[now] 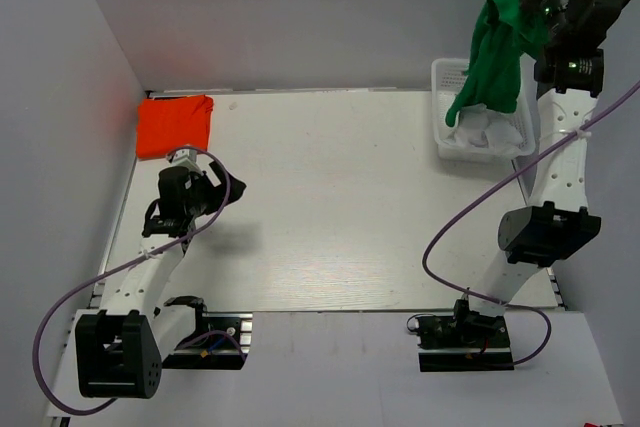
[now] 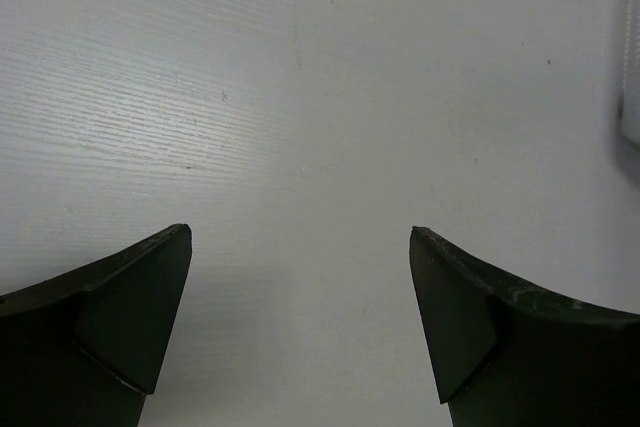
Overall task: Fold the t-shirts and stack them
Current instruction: Move the tshirt to the center of the board
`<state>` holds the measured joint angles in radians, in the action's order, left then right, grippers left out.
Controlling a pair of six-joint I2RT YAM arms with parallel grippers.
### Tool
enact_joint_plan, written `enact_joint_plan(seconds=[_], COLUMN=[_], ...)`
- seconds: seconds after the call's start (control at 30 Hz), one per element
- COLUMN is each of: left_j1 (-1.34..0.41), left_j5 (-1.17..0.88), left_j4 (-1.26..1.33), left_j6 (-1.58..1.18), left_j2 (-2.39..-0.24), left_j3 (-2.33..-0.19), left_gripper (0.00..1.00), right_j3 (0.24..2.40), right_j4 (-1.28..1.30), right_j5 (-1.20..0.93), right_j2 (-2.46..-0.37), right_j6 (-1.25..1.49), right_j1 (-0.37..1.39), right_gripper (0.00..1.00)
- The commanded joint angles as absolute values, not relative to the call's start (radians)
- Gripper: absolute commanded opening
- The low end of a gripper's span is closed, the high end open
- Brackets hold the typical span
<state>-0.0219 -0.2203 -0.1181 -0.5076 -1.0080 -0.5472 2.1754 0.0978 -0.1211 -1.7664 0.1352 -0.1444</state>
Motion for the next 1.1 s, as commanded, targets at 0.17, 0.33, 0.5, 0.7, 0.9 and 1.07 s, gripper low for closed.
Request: enact_joint_plan(seconds=[0.17,0.33,0.5,0.7,0.9,1.07], left_j1=[-0.025,-0.015,-0.015,-0.026,-0.026,-0.026], left_j5=[-0.317,-0.414,-0.402,-0.286,-0.115,-0.008], left_j4=[-0.072,-0.019,-0.043,-0.138,-0.314,-0.431], left_j6=[-0.546,-0.587,-0.626,-0.714,-0.912,-0.927], left_j2=[-0.930,-0.930,-0.920,-0.856,-0.730,-0.647], left_j3=[-0.569,-0.569,-0.569,-0.569,-0.537,-0.508], left_gripper=[1.00,1.00,1.00,1.00,1.00,1.00], right_j3=[2.264,2.221,2.278,1.949,1.188,0.987], right_j4=[-0.110,-0.445,-0.497,-0.512,-0.261,-0.069], right_j5=[-0.857,-1.101,-1.085,-1.104,-0.538,-0.140], right_j2=[-1.694,-1.715,-1.750,-1.674,-1.448,-1.342], right_j6=[0.550,0.811,0.864,0.781,0.451,0.354], right_j1=[-0.045,0.044,0.145,0.192,0.201,0.227], right_gripper=[0.00,0.00,0.00,0.00,0.90,0.90])
